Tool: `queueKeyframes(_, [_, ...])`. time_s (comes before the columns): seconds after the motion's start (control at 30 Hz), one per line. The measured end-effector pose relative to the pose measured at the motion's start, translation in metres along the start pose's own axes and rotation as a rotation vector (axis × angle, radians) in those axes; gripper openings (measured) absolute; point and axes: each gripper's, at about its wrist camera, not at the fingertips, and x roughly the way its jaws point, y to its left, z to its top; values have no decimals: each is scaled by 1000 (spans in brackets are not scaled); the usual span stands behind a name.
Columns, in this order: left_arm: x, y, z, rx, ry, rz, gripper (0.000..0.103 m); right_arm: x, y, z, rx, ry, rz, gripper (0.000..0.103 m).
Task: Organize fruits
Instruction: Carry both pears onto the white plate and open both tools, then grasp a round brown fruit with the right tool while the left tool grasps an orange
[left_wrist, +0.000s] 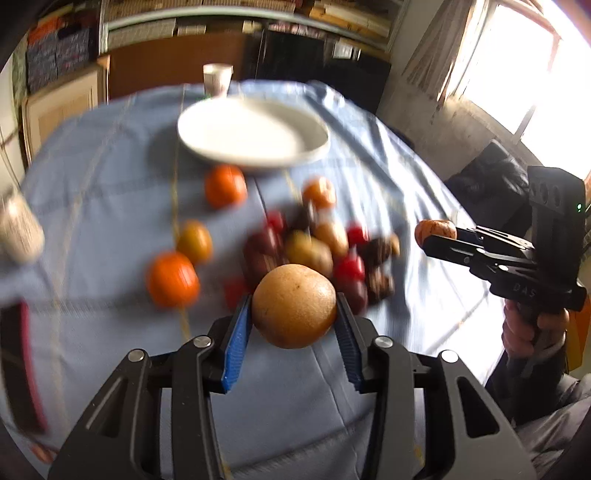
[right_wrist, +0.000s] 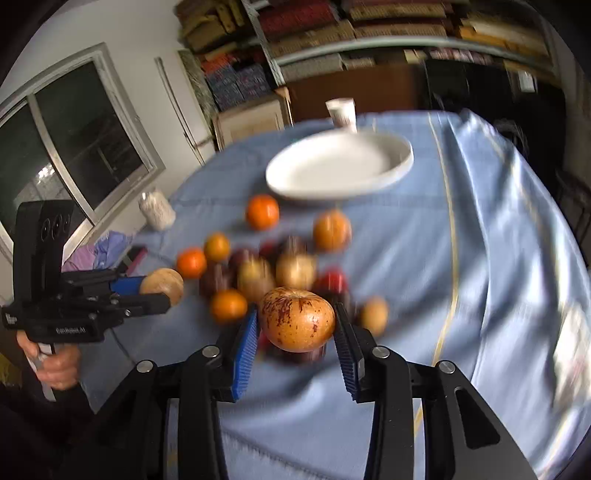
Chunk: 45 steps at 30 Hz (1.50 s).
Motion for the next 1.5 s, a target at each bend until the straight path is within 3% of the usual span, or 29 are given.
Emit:
queueKeyframes(0.1, [-1, 9, 45, 22, -48, 12, 43, 7, -1, 44, -44, -74, -31, 40])
queueKeyframes(0.2, [20, 22, 95, 15, -57, 33, 43, 36, -12, 82, -26, -69, -31, 40])
queueKeyframes(0.37, [94, 53, 160, -62, 26, 42, 43, 108, -39, 126, 34, 28, -80, 40])
queueKeyframes(0.5, [142, 67, 178, -84, 94, 85, 43, 156, -59, 139, 84, 100, -109, 40])
queueKeyframes(0.67, [171, 74, 181, -89, 126, 98, 43, 180, -67, 141, 106, 132, -98, 40])
queueKeyframes(0.93, [184, 72, 183, -68, 143, 129, 44, 196, -69, 142, 91, 159, -107, 41])
queueKeyframes(0.97, [183, 71, 184, -70, 141, 134, 47, 197, -69, 143, 89, 162, -112, 41])
queueKeyframes(1.0, [182, 71, 185, -72, 133, 138, 58, 196, -68, 142, 85, 162, -116, 42])
queueKeyframes(1.03, [176, 70, 186, -74, 111, 146, 67, 195, -68, 143, 83, 159, -113, 46])
queueKeyframes(1.17, [148, 67, 188, -65, 54, 148, 71, 177, -62, 147, 70, 115, -120, 52])
queueKeyframes(1.23, [124, 65, 183, -77, 10, 156, 87, 161, -59, 148, 71, 89, -118, 54])
queueKeyframes(1.27, [114, 63, 179, -78, -14, 158, 90, 153, -57, 147, 71, 77, -115, 57])
queueKeyframes(1.4, [64, 55, 145, -64, -109, 196, 98, 113, -54, 126, 63, -5, -119, 64])
queueKeyframes(1.5, [37, 55, 108, -69, -152, 220, 98, 89, -60, 95, 59, -32, -147, 65])
